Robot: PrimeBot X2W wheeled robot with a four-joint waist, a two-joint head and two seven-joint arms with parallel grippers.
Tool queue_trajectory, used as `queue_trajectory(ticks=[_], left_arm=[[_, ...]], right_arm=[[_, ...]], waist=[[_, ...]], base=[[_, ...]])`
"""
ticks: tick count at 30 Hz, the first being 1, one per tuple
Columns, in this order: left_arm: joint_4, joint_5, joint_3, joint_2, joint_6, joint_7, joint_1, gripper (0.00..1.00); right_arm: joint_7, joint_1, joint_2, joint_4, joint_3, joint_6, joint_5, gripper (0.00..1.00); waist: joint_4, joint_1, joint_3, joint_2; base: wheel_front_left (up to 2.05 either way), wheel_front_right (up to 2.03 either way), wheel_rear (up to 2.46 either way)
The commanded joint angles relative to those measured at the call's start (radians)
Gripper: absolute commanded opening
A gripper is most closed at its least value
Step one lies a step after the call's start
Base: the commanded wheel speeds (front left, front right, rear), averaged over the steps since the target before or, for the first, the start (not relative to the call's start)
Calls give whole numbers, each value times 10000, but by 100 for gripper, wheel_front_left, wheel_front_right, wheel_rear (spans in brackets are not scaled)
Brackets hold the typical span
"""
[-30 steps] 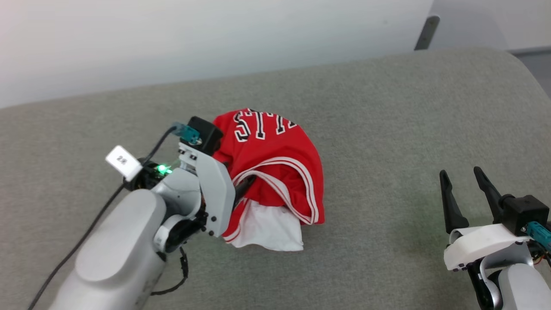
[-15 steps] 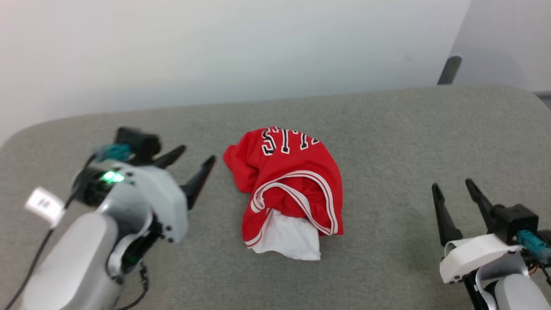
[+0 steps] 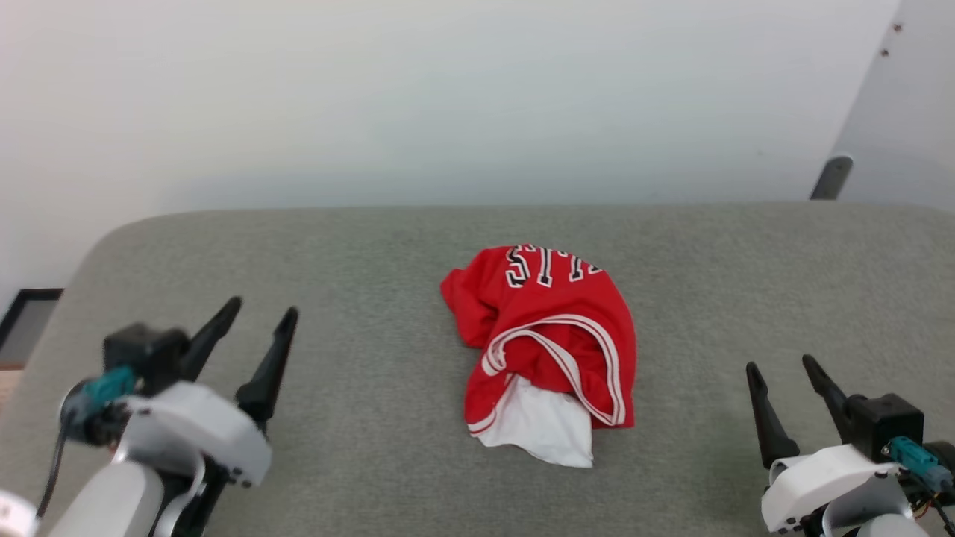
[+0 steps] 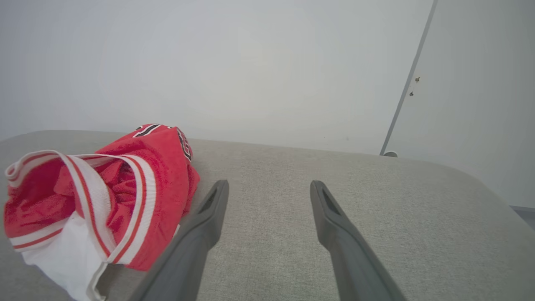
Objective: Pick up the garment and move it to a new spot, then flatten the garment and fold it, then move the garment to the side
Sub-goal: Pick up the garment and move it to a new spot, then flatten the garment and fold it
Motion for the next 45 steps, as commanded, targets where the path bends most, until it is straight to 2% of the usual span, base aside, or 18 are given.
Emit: queue_trajectory(ticks=[1, 9, 17, 33, 45], left_arm=[[36, 57, 58, 3, 30, -142, 149, 100], [693, -64, 536, -23, 177, -1540, 1039, 100], [920, -111, 859, -75, 82, -2145, 1739, 100], [859, 165, 1427, -337, -183, -2349, 2373, 100], [771, 204, 1499, -403, -101, -2332, 2524, 100]], right_arm=[[15, 112, 38, 1, -24, 4, -7, 100], [51, 514, 119, -1, -133, 4, -41, 100], [47, 815, 216, -11, -188, 4, -33, 100], [194, 1036, 252, -166, -143, 4, -12, 100], [378, 935, 163, -300, 200, 4, 128, 100]], waist=[[220, 0, -194, 0], [709, 0, -498, 0], [1102, 0, -683, 0], [1434, 0, -739, 0], [1501, 0, -646, 0]], base=[[0, 0, 0], [0, 0, 0], [0, 0, 0], [0, 0, 0], [0, 0, 0]])
